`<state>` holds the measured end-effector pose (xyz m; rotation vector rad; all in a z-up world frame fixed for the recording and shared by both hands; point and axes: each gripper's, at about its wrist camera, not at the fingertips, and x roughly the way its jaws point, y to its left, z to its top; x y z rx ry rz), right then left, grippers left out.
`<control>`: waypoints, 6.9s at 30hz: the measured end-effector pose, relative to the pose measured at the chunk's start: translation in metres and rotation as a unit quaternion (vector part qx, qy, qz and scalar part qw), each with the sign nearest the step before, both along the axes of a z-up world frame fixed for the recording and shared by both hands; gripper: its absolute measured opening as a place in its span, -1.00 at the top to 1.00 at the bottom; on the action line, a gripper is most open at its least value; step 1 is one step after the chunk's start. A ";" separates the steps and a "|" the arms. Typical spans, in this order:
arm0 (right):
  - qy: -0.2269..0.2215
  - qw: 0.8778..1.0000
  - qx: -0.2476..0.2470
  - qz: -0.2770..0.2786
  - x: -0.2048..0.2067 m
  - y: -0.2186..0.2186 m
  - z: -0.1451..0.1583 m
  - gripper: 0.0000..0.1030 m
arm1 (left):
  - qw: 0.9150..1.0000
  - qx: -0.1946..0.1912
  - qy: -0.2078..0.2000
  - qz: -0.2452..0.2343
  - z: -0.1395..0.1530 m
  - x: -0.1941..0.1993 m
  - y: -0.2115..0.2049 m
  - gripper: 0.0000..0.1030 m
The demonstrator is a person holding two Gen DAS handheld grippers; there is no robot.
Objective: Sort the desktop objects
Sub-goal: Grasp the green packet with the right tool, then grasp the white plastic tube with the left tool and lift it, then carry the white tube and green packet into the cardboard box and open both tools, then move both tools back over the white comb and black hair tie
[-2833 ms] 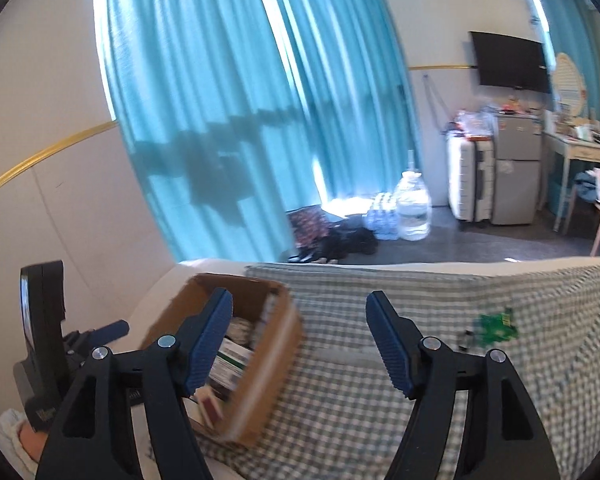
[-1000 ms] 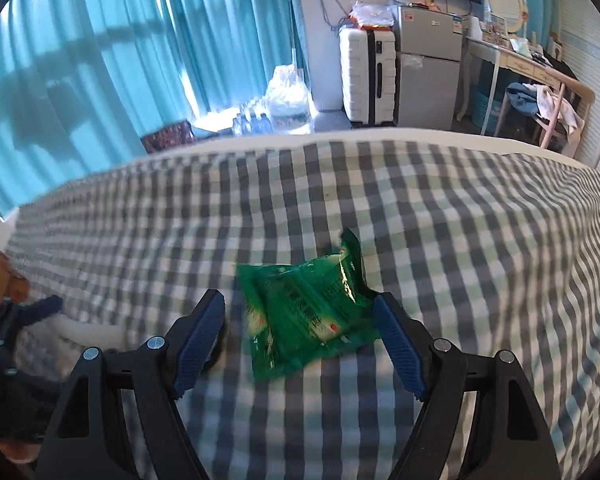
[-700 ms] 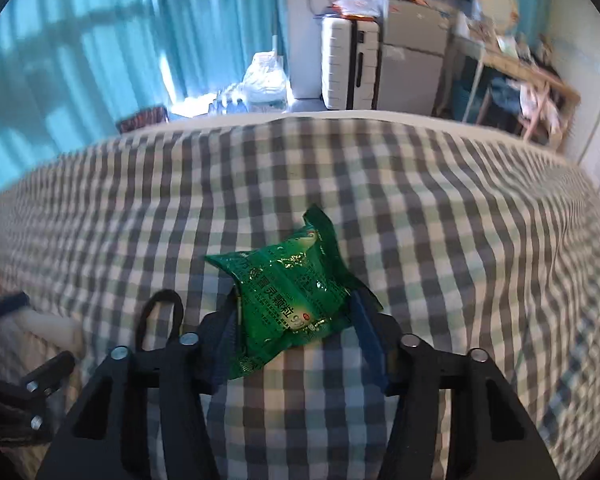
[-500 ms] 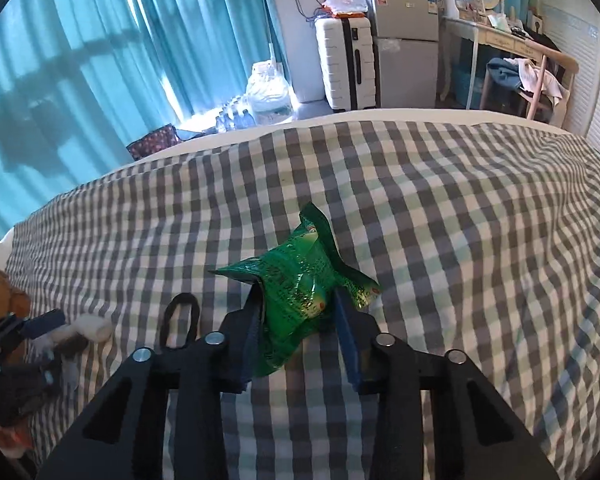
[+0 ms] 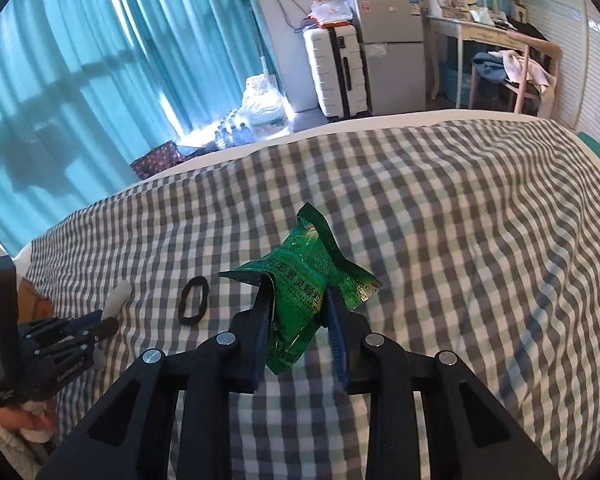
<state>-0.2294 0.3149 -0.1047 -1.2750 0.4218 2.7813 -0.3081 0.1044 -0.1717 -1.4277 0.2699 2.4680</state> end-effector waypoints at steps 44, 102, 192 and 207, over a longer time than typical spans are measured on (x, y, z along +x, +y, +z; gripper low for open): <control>0.043 0.998 -0.022 0.042 0.101 -0.044 0.058 0.49 | 0.984 0.126 -0.087 0.089 0.026 0.082 0.017 -0.39; 0.024 0.998 -0.028 0.045 0.122 -0.037 0.042 0.48 | 0.989 0.143 -0.017 0.017 0.014 0.112 0.013 0.76; 0.142 0.989 0.028 0.025 0.167 -0.097 0.136 -0.65 | 0.967 0.096 0.119 0.202 0.199 0.211 -0.132 -1.00; 0.089 0.995 0.017 0.040 0.132 -0.065 0.061 -0.62 | 0.973 0.052 -0.011 0.223 0.078 0.165 -0.058 -1.00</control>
